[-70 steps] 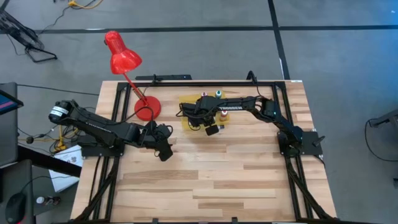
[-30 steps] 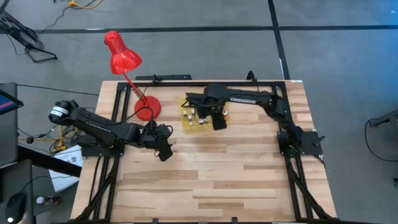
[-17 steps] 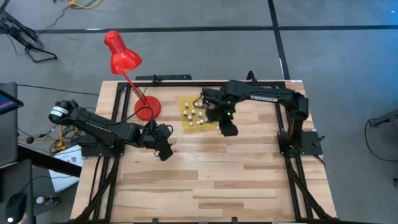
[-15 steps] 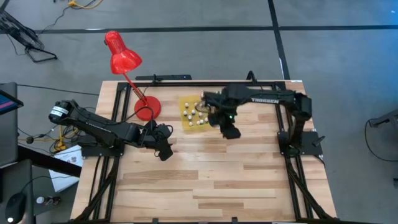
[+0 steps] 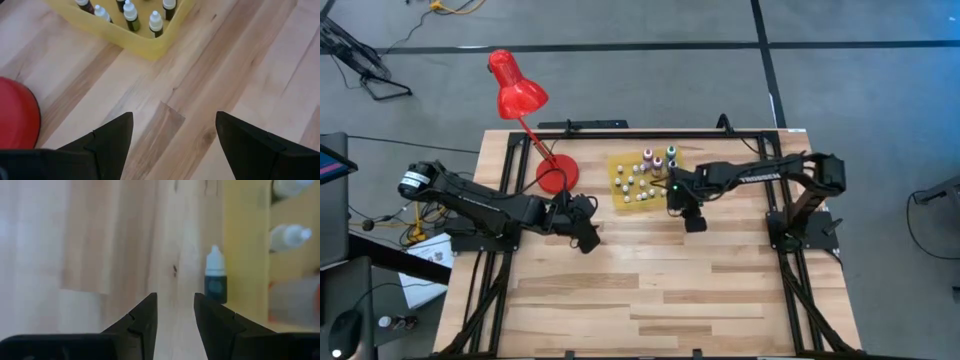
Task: Pick & Place food coloring
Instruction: Put the small blue food coloring bottle into the yellow bin
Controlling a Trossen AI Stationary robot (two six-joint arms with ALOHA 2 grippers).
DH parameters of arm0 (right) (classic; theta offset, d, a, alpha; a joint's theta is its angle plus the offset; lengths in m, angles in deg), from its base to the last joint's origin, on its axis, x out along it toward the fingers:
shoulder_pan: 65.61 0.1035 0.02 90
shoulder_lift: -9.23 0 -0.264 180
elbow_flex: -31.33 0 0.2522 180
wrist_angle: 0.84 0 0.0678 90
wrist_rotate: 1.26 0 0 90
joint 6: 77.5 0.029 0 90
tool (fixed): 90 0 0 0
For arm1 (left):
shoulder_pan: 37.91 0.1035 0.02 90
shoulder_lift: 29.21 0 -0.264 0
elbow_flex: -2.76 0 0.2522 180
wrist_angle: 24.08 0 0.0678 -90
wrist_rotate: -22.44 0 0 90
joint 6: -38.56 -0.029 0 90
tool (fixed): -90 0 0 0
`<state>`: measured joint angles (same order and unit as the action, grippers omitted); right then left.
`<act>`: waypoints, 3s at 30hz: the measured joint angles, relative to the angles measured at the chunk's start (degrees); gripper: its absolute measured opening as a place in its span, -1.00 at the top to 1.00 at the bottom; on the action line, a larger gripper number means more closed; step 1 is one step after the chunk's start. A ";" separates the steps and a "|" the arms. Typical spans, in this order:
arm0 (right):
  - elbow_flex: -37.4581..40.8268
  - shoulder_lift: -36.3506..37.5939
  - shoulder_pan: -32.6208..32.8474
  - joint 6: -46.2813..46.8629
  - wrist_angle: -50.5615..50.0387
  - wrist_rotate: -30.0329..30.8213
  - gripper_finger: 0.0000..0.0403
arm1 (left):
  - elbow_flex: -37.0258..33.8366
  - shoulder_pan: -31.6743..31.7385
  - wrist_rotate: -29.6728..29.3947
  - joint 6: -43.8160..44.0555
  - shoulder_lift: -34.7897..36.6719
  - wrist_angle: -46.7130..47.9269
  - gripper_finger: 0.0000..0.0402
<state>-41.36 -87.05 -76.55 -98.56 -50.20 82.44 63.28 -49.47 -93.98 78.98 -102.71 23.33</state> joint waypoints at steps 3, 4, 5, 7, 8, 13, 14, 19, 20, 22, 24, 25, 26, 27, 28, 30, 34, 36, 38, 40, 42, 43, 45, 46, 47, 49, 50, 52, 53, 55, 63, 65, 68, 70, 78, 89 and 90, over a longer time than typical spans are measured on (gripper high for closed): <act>3.11 -0.17 0.04 0.12 4.67 3.24 0.41 | 0.00 0.31 0.02 0.20 0.00 -0.09 -0.38; 3.61 -0.45 0.08 0.39 6.47 4.11 0.41 | 0.00 0.42 0.02 0.24 0.00 -0.09 -0.38; 4.06 -0.53 0.08 1.12 8.37 4.70 0.41 | 0.00 0.53 0.02 0.28 0.00 -0.13 -0.38; 4.50 -0.46 0.00 2.76 10.59 5.20 0.41 | 0.00 0.72 0.04 0.34 0.00 -0.13 -0.38; 4.59 -0.48 -0.02 3.09 11.70 5.20 0.41 | 0.00 0.81 0.04 0.34 0.00 -0.15 -0.38; 4.84 -0.52 0.09 3.16 11.43 6.28 0.41 | 0.00 0.84 0.16 0.36 0.00 -0.15 -0.38; 4.84 -0.52 0.09 3.13 11.08 6.34 0.41 | 0.00 0.84 0.20 0.36 0.00 -0.15 -0.38; 5.89 -0.52 -0.10 3.14 12.11 6.63 0.41 | 0.00 0.84 0.20 0.36 -0.01 -0.13 -0.38; 6.35 -0.52 -0.19 3.13 12.44 7.08 0.41 | 0.00 0.84 0.20 0.35 0.00 -0.15 -0.38; 7.07 -0.52 -0.36 3.13 13.03 8.48 0.41 | 0.00 0.84 0.20 0.36 0.00 -0.13 -0.38; 7.71 -0.52 -0.55 3.11 14.40 10.59 0.41 | 0.00 0.84 0.20 0.36 -0.02 -0.13 -0.38; 8.07 -0.52 -0.59 3.11 15.37 11.72 0.41 | 0.00 0.84 0.18 0.36 0.00 -0.13 -0.38; 8.42 -0.52 -0.61 3.11 16.53 12.45 0.41 | 0.00 0.84 0.15 0.36 0.00 -0.13 -0.38; 8.66 -0.52 -0.65 3.11 17.67 12.58 0.41 | 0.00 0.84 0.14 0.36 0.00 -0.15 -0.38; 8.78 -0.52 -0.68 3.11 18.44 12.56 0.41 | 0.00 0.84 0.15 0.36 -0.02 -0.13 -0.38; 8.82 -0.52 -0.83 3.06 18.67 12.65 0.41 | 0.00 0.84 0.16 0.36 0.00 -0.15 -0.38; 8.84 -0.52 -1.09 2.81 18.63 12.67 0.41 | 0.00 0.84 0.22 0.58 0.00 -0.15 -0.38; 8.84 -0.52 -1.36 2.71 18.23 12.74 0.41 | 0.00 0.84 0.22 0.58 -0.01 -0.14 -0.38; 8.84 -0.52 -1.77 2.96 17.46 13.86 0.41 | 0.00 0.84 0.23 0.58 0.00 -0.13 -0.38; 8.92 -0.54 -2.29 3.07 17.22 14.74 0.41 | 0.00 0.84 0.24 0.58 0.00 -0.13 -0.38; 9.56 -0.54 -2.45 3.09 17.96 14.87 0.41 | 0.00 0.84 0.26 0.58 0.00 -0.13 -0.38; 9.91 -0.56 -2.45 3.09 18.02 14.85 0.41 | 0.00 0.84 0.28 0.58 0.00 -0.13 -0.38; 10.52 -0.56 -2.42 3.09 18.15 14.52 0.41 | 0.00 0.84 0.40 0.58 0.00 -0.13 -0.38; 10.88 -0.56 -2.40 3.10 18.21 14.12 0.41 | 0.00 0.84 0.42 0.58 0.00 -0.13 -0.38; 11.32 -0.58 -2.35 3.11 18.36 14.03 0.41 | 0.00 0.84 0.42 0.58 0.00 -0.13 -0.38; 11.41 -1.22 -2.05 3.11 18.67 14.06 0.41 | 0.00 0.84 0.42 0.37 0.00 -0.13 -0.38; 11.36 -1.31 -1.86 3.11 18.59 14.13 0.41 | 0.00 0.84 0.40 -0.04 -0.01 -0.13 -0.38; 11.38 -1.24 -1.68 3.11 18.31 14.29 0.41 | 0.00 0.84 0.39 -0.34 0.00 -0.12 -0.38; 11.38 -1.22 -1.58 3.09 18.23 14.25 0.41 | 0.00 0.84 0.39 -0.34 0.00 -0.13 -0.38; 11.35 -1.22 -1.12 3.11 17.78 14.60 0.41 | 0.00 0.84 0.44 -0.36 0.00 -0.13 -0.38; 4.86 -1.04 0.84 11.93 2.18 18.24 0.41 | 0.00 0.84 0.57 -0.93 0.00 -0.09 -0.38; 3.65 -1.02 0.78 19.00 2.26 18.22 0.41 | 0.00 0.84 0.56 -1.22 0.00 -0.09 -0.38; 2.67 -1.21 0.11 33.34 2.56 18.17 0.41 | 0.00 0.84 0.57 -1.17 0.00 -0.09 -0.38; 2.69 -1.23 -0.52 40.18 1.70 18.23 0.41 | 0.00 0.84 0.56 -1.18 -0.01 -0.06 -0.38; 2.70 -1.63 -0.37 53.62 3.30 18.18 0.39 | 0.00 0.84 0.57 -2.40 0.00 0.27 -0.38; 2.70 -1.63 2.38 61.05 6.72 19.82 0.15 | 0.00 0.83 0.92 -2.46 0.00 0.52 -0.38; 2.75 -1.81 2.45 61.63 6.82 20.98 0.12 | 0.00 0.82 0.92 -2.46 0.00 0.55 -0.38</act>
<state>-38.62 -88.86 -74.10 -36.93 -43.38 103.42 63.28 -48.65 -93.05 76.52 -102.71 23.89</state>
